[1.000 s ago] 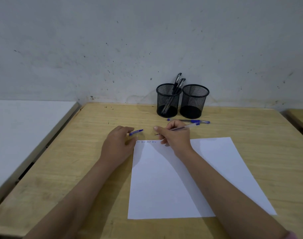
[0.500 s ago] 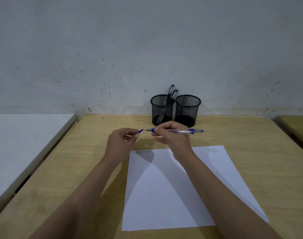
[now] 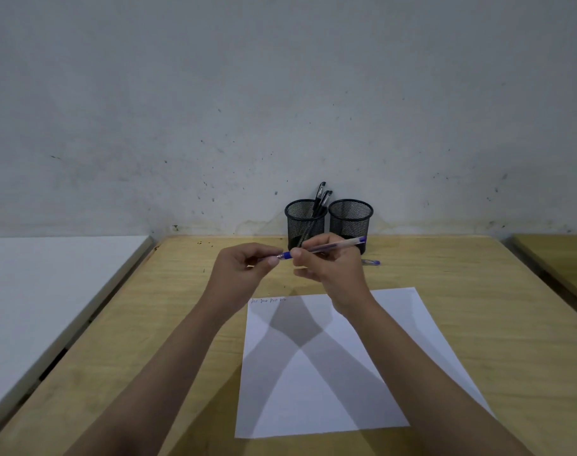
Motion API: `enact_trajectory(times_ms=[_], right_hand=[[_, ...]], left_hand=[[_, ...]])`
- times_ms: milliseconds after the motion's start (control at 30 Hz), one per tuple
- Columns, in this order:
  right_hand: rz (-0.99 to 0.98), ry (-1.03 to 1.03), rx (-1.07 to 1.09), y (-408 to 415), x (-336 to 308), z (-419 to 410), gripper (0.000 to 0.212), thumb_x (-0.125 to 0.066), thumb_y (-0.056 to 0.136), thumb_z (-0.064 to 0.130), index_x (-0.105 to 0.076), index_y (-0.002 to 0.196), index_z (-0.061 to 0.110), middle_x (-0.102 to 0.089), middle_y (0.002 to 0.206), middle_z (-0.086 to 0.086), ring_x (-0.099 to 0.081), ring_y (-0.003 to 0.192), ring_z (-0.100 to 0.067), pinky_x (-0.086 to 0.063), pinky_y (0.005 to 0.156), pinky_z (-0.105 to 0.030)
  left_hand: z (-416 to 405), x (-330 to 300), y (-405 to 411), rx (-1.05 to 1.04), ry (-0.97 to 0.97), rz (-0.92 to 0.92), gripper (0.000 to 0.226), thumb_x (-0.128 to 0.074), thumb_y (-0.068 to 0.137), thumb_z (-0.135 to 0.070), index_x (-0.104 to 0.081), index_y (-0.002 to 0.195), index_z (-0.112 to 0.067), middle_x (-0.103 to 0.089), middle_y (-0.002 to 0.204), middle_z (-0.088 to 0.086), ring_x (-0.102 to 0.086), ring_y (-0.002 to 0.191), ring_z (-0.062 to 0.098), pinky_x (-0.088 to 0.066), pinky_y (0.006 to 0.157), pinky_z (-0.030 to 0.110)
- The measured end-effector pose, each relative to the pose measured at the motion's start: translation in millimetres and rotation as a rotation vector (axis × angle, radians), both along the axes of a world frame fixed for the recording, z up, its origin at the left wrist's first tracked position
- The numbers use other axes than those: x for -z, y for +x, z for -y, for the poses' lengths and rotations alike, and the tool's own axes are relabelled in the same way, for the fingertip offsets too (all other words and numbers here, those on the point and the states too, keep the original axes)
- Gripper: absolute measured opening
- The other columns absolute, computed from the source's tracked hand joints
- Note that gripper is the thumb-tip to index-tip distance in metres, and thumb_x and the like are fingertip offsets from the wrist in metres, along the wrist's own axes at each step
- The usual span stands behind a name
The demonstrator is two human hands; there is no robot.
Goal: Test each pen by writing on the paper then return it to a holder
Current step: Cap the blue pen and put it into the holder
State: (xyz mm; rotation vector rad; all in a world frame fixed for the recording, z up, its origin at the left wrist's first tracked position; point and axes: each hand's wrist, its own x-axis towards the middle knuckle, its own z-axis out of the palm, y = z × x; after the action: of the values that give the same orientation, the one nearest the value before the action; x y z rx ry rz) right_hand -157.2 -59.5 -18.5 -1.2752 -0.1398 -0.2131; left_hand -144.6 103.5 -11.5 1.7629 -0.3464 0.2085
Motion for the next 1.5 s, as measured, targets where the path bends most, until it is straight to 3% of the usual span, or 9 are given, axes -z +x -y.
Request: enact_trajectory(times_ms=[133,267,433,567,700,833,933,1167,1500], right_hand=[[0.067,0.048,0.030,-10,-4,-2,0.010,-0.072,0.075,0.004,-0.062,0.074,0.007,-0.065,0.061,-0.002,-0.062,0.058,-0.013,-0.057,0.054,-0.028],[0.110,0.078,0.024,-16,-9,-4,0.009,-0.071,0.075,0.005,-0.062,0.072,0.006,-0.063,0.058,-0.003,-0.060,0.055,-0.013,-0.055,0.051,-0.026],[0.125,0.058,0.019,-20,-9,-4,0.010,-0.072,0.073,0.008,-0.062,0.073,0.006,-0.064,0.058,-0.002,-0.061,0.057,-0.013,-0.056,0.053,-0.027],[0.008,-0.031,0.078,-18,-11,-3,0.015,-0.071,0.080,0.015,-0.065,0.081,0.002,-0.064,0.069,-0.010,-0.060,0.058,-0.014,-0.056,0.052,-0.027],[-0.157,-0.263,0.150,-17,-14,7,0.031,-0.072,0.080,0.031,-0.060,0.067,0.007,-0.059,0.060,-0.008,-0.056,0.048,-0.012,-0.053,0.048,-0.027],[0.221,-0.705,0.368,-17,-15,23,0.023,-0.080,0.070,0.019,-0.060,0.067,0.010,-0.060,0.063,0.000,-0.052,0.055,-0.007,-0.042,0.055,-0.016],[0.424,-0.999,0.408,-11,-20,37,0.016,-0.079,0.067,0.012,-0.065,0.076,0.014,-0.064,0.075,0.003,-0.053,0.075,-0.018,-0.045,0.068,-0.029],[0.521,-1.180,0.369,13,-26,75,0.011,-0.071,0.072,0.013,-0.070,0.082,0.018,-0.069,0.079,0.005,-0.056,0.077,-0.020,-0.047,0.071,-0.039],[0.540,-0.913,0.479,51,-50,120,0.053,-0.065,0.080,-0.001,-0.051,0.127,0.019,-0.060,0.077,-0.004,-0.057,0.066,-0.013,-0.047,0.066,-0.015]], left_hand=[[5,-8,-9,0.000,0.016,0.069,0.017,-0.065,0.082,-0.005,-0.073,0.080,-0.020,-0.069,0.064,-0.013,-0.053,0.060,0.003,-0.044,0.066,0.026],[8,-13,-17,-0.019,0.022,0.143,0.021,-0.061,0.084,-0.002,-0.071,0.077,-0.020,-0.070,0.070,-0.002,-0.058,0.069,0.029,-0.048,0.066,0.041],[11,-12,-23,-0.020,0.013,0.168,0.024,-0.059,0.085,0.001,-0.069,0.076,-0.019,-0.070,0.068,-0.015,-0.065,0.072,0.005,-0.052,0.069,0.022],[18,-6,-17,-0.064,0.037,0.132,0.022,-0.060,0.085,-0.004,-0.070,0.077,-0.021,-0.070,0.071,-0.008,-0.061,0.069,0.009,-0.048,0.064,0.022],[28,-4,-5,-0.130,0.057,0.078,0.012,-0.065,0.083,-0.011,-0.071,0.079,-0.020,-0.070,0.078,-0.002,-0.059,0.066,0.003,-0.044,0.061,0.013],[33,-5,7,-0.124,0.134,0.069,0.009,-0.067,0.081,-0.014,-0.071,0.080,-0.022,-0.070,0.079,-0.002,-0.061,0.072,0.010,-0.046,0.065,0.018],[45,-8,9,-0.083,0.176,0.067,0.007,-0.067,0.081,-0.015,-0.072,0.082,-0.020,-0.070,0.078,0.001,-0.059,0.070,0.010,-0.044,0.060,0.011],[74,-15,17,0.005,0.050,0.049,0.013,-0.067,0.081,-0.011,-0.070,0.075,-0.022,-0.070,0.076,0.004,-0.062,0.067,0.007,-0.050,0.066,0.022],[118,3,56,-0.145,0.003,0.068,0.023,-0.065,0.083,-0.031,-0.068,0.098,-0.015,-0.071,0.089,-0.003,-0.065,0.084,0.008,-0.054,0.078,0.027]])
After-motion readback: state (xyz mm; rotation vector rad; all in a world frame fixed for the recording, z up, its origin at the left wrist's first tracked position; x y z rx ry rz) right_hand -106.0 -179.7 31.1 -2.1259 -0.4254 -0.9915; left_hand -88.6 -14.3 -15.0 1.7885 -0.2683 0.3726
